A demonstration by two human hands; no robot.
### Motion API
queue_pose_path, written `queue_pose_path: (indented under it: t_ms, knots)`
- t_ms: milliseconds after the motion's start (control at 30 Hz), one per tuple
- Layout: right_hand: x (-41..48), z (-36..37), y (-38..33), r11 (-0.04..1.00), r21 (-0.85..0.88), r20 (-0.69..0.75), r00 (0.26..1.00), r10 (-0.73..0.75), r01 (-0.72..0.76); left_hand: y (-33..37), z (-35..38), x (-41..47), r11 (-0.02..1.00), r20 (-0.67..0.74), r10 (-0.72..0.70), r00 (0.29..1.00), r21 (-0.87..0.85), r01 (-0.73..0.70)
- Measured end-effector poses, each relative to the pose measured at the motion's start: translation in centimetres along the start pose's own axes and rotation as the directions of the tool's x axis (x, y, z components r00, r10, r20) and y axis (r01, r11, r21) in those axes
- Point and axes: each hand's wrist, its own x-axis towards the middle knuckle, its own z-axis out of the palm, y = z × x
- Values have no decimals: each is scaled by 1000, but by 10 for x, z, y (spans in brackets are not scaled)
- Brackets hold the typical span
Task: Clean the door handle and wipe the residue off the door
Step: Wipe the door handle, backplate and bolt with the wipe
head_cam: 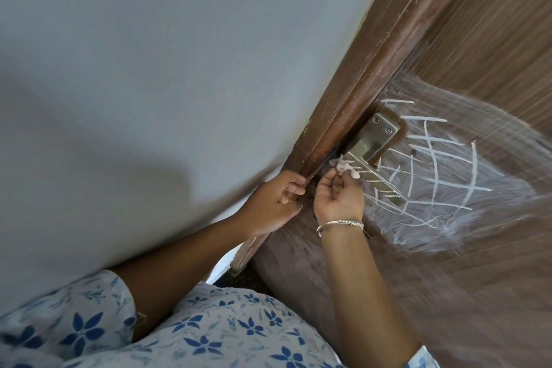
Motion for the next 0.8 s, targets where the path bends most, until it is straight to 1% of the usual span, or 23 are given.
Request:
queue_pose_path:
  t_ms: [100,267,333,467,533,567,600,633,667,700,733,800]
  knots:
    - [0,10,9,999,17,7,1000,29,-29,-8,-2,3,999,0,-7,1000,-54,7]
    - [4,11,8,1000,2,48,999,11,-11,-12,-1,4,994,-7,-38,999,-102,37]
    - [4,8,6,1000,20,67,998,12,-13,-10,0,4,993,-1,-40,999,-112,40]
    - [13,5,4,1000,24,33,999,4,-5,-11,0,5,993,-4,-47,999,-104,47]
    - [18,2,1,999,-36,68,998,-3,6,-11,0,5,994,-8,-45,999,-102,44]
    - [19,1,-1,996,-91,51,999,16,-11,-10,0,5,994,-13,-44,999,-100,43]
    - [17,-1,1,992,-123,54,999,1,6,-11,-1,5,994,-17,-39,999,-103,37]
    - [17,-5,1,996,-84,51,999,-12,16,-10,-1,5,994,-21,-32,999,-101,30]
    - [17,-7,2,1000,-8,9,1000,-24,24,-11,-1,6,995,-27,-23,999,-103,20]
    - [16,-7,2,999,38,-19,1000,-6,6,-10,-1,6,995,-31,-20,999,-101,17]
    - [16,-5,2,999,41,-26,1000,8,-7,-10,-1,6,994,-34,-20,999,-108,16]
    - [15,-5,4,1000,25,8,1000,15,-15,-10,1,7,992,-37,-22,999,-125,17]
